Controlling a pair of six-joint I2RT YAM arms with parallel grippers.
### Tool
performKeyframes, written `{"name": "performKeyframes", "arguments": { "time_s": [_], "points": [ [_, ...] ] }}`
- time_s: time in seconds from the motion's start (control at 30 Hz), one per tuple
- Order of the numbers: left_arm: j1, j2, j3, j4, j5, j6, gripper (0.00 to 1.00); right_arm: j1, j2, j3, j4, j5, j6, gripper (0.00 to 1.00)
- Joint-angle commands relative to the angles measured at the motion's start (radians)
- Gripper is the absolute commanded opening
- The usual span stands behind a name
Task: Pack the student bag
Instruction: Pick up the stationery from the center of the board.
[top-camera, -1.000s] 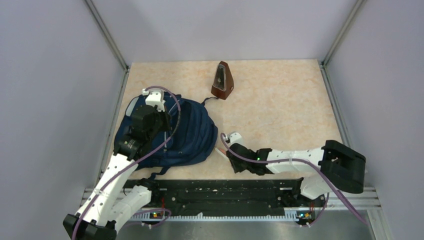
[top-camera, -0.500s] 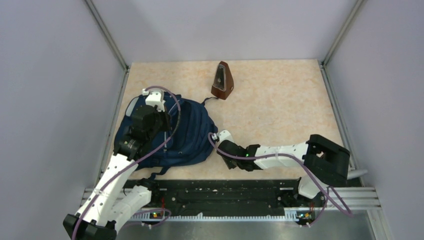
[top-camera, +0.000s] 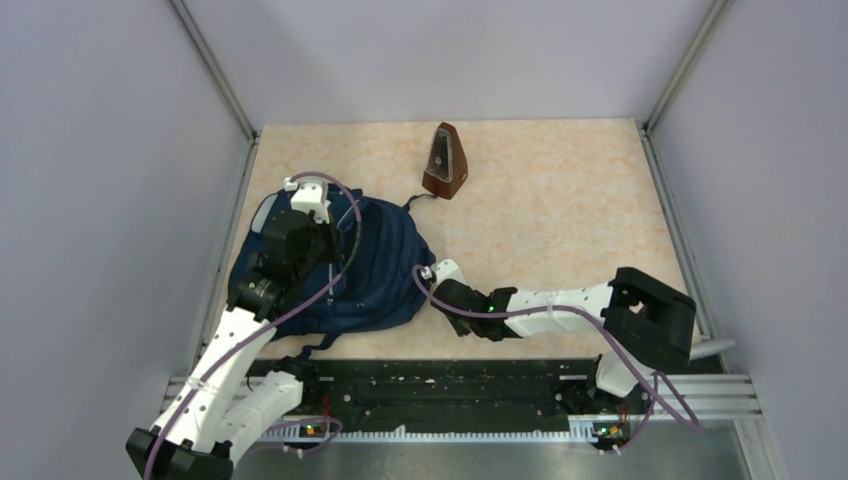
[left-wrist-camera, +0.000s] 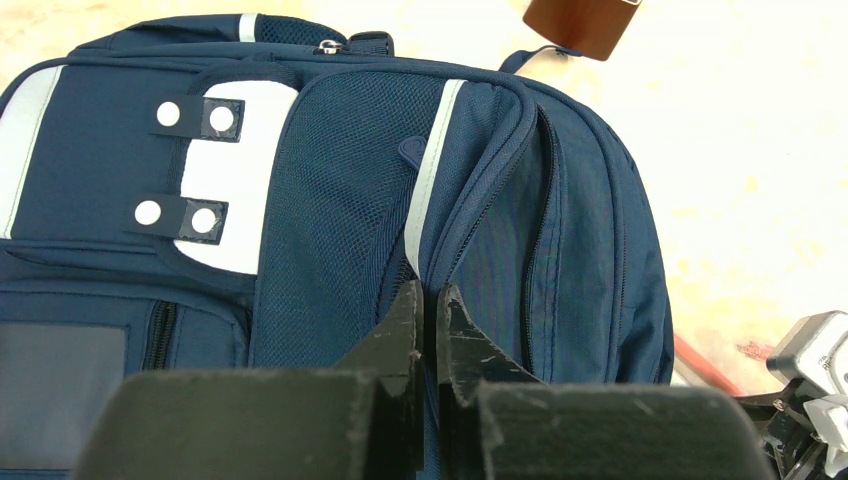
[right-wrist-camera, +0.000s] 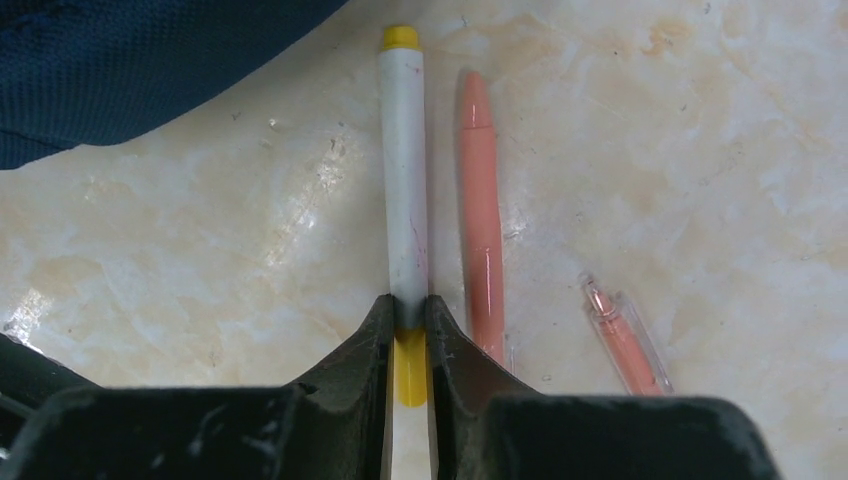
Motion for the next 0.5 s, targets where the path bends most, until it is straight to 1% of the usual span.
{"name": "performKeyframes", "arguments": {
  "time_s": [0.0, 0.17, 0.27, 0.37, 0.47],
  "points": [
    [-0.001, -0.02, 0.008, 0.083, -0.031, 0.016, 0.0, 0.012, -0.068, 0.0, -0.067, 0.018, 0.002, 0.0],
    [0.0, -0.017, 0.01, 0.085, -0.029, 0.016, 0.0, 0.012, -0.19, -0.035, -0.113, 0.019, 0.068, 0.0],
    [0.0, -0.015, 0.008, 0.086, -0.026, 0.016, 0.0, 0.011, -0.237, -0.037, -0.167, 0.054, 0.126, 0.0],
    [-0.001, -0.014, 0.009, 0.086, -0.025, 0.016, 0.0, 0.006, -0.269, -0.01, -0.219, 0.075, 0.149, 0.0],
    [-0.001, -0.015, 0.008, 0.087, -0.02, 0.016, 0.0, -0.007, -0.288, 0.041, -0.243, 0.075, 0.136, 0.0]
  ]
}}
